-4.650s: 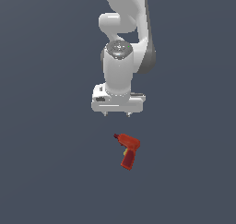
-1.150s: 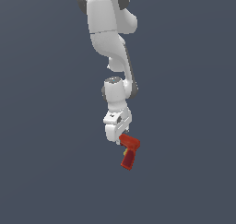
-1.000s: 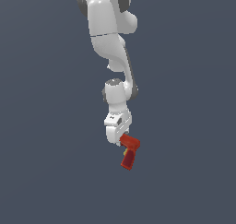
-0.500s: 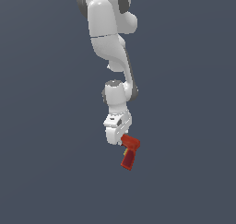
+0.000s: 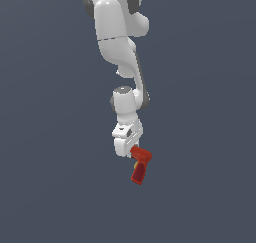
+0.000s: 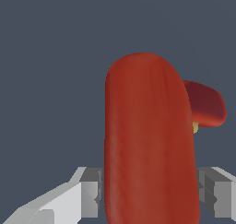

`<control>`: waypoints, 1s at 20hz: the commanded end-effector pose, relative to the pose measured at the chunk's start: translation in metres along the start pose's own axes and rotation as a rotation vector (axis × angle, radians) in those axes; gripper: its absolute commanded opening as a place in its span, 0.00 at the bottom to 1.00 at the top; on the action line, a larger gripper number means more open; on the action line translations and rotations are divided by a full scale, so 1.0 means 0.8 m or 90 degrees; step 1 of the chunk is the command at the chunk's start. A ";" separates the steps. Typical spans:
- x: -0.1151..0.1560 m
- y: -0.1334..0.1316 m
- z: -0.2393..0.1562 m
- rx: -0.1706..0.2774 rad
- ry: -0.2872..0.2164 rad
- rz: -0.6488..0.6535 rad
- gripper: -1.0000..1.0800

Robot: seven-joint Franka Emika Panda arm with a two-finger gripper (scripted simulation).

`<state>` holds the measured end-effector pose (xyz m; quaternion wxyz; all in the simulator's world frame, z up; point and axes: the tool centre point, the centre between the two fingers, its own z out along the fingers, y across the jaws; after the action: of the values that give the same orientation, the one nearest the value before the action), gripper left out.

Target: Pick up the object and move it to a goal position.

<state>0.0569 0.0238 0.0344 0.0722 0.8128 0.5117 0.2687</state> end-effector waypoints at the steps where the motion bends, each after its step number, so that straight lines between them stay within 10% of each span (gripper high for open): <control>1: 0.001 0.009 -0.007 -0.004 0.001 0.000 0.00; 20: 0.001 0.085 -0.067 -0.001 0.001 0.000 0.00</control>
<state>0.0815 -0.0154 0.1018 0.0715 0.8134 0.5114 0.2678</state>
